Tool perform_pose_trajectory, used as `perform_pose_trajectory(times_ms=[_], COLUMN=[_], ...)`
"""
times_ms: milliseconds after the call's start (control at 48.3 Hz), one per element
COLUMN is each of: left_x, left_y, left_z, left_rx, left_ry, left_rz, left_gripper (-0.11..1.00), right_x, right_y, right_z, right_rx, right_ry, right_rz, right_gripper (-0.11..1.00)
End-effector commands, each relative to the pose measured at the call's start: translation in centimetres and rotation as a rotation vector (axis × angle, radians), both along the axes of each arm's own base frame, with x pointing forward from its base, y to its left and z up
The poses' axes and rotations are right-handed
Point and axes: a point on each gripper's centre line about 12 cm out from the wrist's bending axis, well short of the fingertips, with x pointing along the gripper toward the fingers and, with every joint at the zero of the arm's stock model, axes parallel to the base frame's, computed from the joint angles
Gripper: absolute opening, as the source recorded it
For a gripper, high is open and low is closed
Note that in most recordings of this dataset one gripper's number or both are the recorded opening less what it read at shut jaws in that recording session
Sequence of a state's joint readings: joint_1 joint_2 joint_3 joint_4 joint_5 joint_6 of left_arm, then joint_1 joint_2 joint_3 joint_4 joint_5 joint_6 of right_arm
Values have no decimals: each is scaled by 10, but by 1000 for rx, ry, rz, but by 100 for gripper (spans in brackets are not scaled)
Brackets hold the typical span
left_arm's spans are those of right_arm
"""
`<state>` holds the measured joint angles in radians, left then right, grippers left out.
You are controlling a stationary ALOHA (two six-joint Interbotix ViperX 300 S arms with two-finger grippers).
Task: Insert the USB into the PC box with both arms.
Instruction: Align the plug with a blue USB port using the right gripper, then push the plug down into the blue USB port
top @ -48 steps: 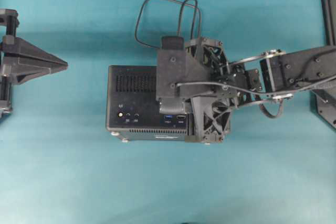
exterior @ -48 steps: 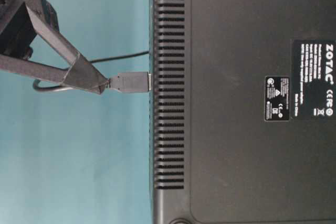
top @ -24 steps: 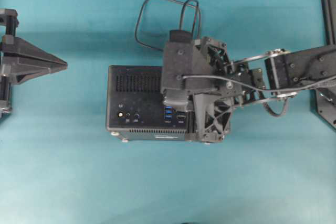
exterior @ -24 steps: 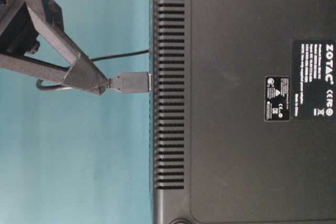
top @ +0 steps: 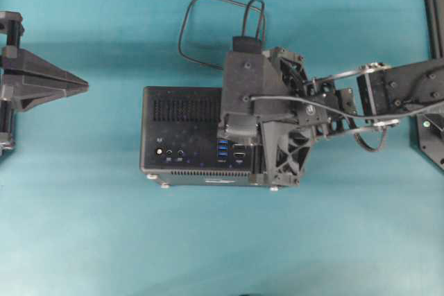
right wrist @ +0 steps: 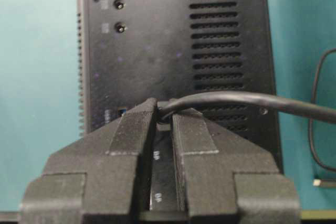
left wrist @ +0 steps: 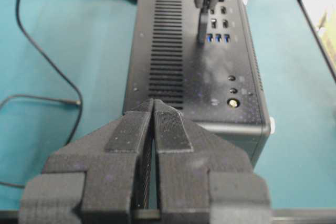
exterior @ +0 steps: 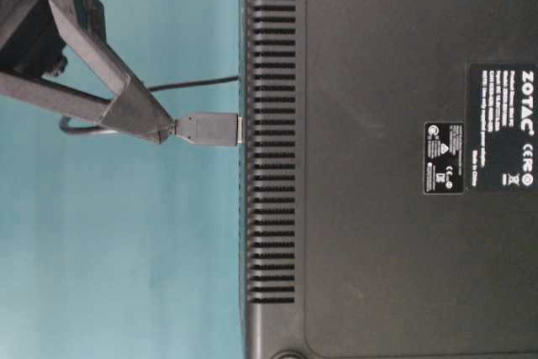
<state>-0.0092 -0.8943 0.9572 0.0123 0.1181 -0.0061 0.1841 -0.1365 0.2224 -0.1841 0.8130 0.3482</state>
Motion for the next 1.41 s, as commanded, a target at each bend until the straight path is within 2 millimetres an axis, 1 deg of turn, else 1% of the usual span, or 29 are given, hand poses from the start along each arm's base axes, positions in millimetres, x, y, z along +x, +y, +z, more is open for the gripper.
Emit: perform_pose_trajectory(times_ms=[0,248,600,745,1117,1241,1386], left_x=[2,2,1,1,1,1,1], left_y=[0,0,0,0,0,0,0], left_z=[9,9,7,6,4,4,4], left_rx=[1,1,1,1,1,1,1], left_ry=[-26,-26,-21,-20,-14,-14,-14], left_rz=[1,1,1,1,1,1,1], left_gripper=[0,0,0,0,0,0,0], right_x=[-4,-4,1,2,4,5,5], right_y=[5,5,-9,-8,11,12,6], right_z=[12,14,14,12,9,10,11], right_rx=[27,36,0,1,21,22,10], right_ry=[-31,-38,-49,-44,-32,-30,-24], right_rz=[-1,-11,-35,-33,2,3,-9], right_gripper=[8,8,8,8,8,8,8])
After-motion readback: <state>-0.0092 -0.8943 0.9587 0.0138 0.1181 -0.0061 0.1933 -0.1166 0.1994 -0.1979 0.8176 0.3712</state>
